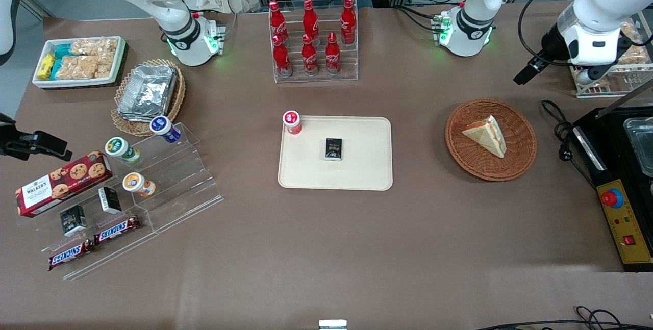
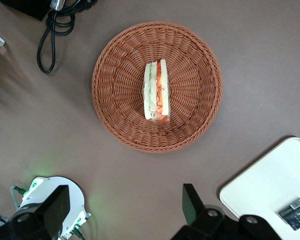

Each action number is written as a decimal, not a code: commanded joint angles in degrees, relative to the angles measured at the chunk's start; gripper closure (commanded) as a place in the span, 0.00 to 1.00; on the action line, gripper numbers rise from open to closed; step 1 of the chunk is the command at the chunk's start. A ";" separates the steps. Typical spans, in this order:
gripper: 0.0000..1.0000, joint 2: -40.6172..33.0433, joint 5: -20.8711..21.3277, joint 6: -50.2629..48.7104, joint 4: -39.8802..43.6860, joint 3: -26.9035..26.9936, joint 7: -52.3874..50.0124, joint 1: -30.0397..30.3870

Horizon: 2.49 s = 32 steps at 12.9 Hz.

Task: Place sandwich from basket to tray
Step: 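Move the left gripper over the wrapped sandwich in the wicker basket and lower, then close the left gripper on the wrapped sandwich, then lift the sandwich and carry it with the left gripper over the white tray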

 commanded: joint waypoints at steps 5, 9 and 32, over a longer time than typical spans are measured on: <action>0.00 1.29 0.64 18.43 -15.11 -0.71 -3.06 0.21; 0.00 12.61 2.66 32.94 -19.18 -1.06 -7.10 0.30; 1.00 17.55 1.28 6.98 8.99 -12.83 2.27 -2.59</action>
